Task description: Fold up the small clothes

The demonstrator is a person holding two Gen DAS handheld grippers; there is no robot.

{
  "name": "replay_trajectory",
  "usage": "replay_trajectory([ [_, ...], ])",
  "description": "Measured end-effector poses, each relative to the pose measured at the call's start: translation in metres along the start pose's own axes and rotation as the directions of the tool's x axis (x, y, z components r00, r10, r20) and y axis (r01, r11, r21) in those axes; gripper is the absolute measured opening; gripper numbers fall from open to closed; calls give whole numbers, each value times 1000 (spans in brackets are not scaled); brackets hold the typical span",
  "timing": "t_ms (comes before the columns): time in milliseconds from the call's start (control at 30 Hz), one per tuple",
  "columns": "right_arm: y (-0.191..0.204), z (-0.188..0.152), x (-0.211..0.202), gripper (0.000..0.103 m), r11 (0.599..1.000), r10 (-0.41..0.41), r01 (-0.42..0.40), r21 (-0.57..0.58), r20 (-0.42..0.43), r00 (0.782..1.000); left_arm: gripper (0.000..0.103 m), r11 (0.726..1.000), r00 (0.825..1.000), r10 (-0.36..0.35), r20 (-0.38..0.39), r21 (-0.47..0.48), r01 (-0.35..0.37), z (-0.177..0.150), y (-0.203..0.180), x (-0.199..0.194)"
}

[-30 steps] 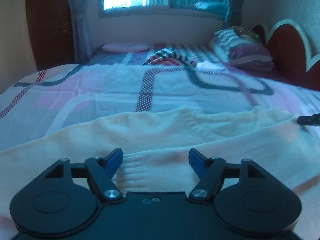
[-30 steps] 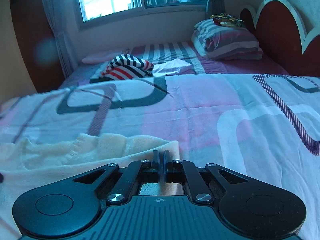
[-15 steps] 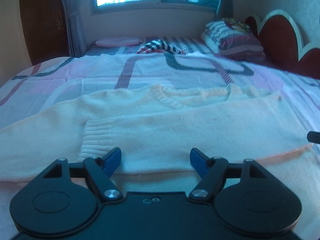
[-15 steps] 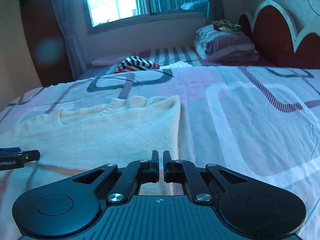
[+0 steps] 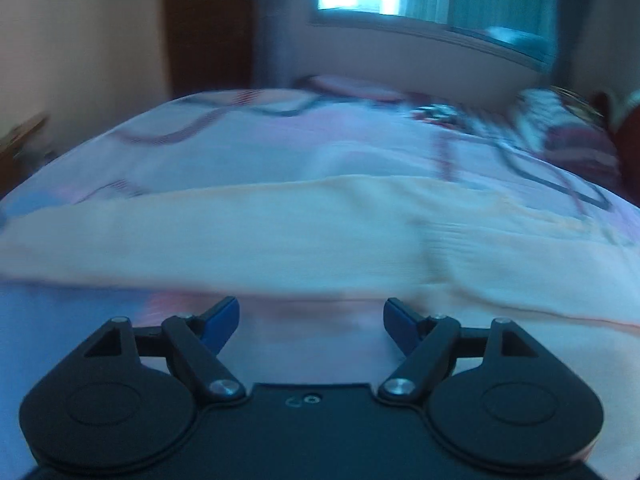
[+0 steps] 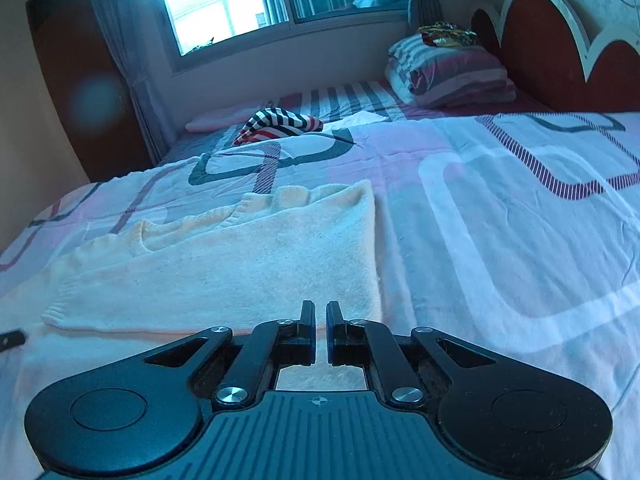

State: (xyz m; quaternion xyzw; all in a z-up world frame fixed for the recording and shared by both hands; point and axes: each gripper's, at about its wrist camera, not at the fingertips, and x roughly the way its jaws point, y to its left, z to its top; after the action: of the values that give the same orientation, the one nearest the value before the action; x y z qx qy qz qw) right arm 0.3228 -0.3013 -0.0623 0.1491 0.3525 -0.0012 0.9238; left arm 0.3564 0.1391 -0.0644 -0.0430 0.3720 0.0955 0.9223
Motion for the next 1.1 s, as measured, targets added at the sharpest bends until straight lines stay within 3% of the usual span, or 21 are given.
replay_trajectory([
  [133, 10, -2, 3, 5, 999, -1, 2, 33, -7, 1000, 69, 975, 993, 111, -37, -189, -116, 2, 92, 1],
  [200, 19, -3, 7, 5, 999, 0, 1, 52, -14, 1000, 57, 943, 992, 116, -45, -308, -124, 0, 135, 1],
  [267, 29, -3, 9, 5, 999, 0, 1, 50, -15, 1000, 40, 906, 998, 66, -23, -418, -70, 1, 171, 0],
  [500, 67, -4, 12, 5, 1000, 0, 0, 23, -15, 1000, 40, 754, 997, -16, 82, -654, 66, 1, 225, 13],
  [633, 78, -3, 12, 5, 1000, -7, 7, 17, -9, 1000, 39, 677, 989, -40, 141, -724, 131, -3, 242, 23],
  [667, 81, -2, 12, 5, 1000, -11, 11, 15, -8, 1000, 34, 663, 988, -43, 151, -735, 142, -3, 247, 25],
  [767, 87, 0, 12, 5, 1000, -22, 22, 8, -3, 1000, 2, 653, 990, -44, 138, -745, 133, -3, 260, 30],
  [867, 90, 2, 11, 5, 999, -32, 32, 0, 0, 999, 2, 667, 981, -18, 193, -729, 156, -2, 269, 21],
  [967, 90, 4, 12, 5, 999, -53, 53, -9, -6, 999, 3, 675, 990, -29, 137, -728, 120, -2, 272, 35],
  [1100, 86, 5, 9, 5, 999, -54, 54, 2, -1, 999, 2, 745, 987, -6, 162, -657, 113, 18, 254, 28],
])
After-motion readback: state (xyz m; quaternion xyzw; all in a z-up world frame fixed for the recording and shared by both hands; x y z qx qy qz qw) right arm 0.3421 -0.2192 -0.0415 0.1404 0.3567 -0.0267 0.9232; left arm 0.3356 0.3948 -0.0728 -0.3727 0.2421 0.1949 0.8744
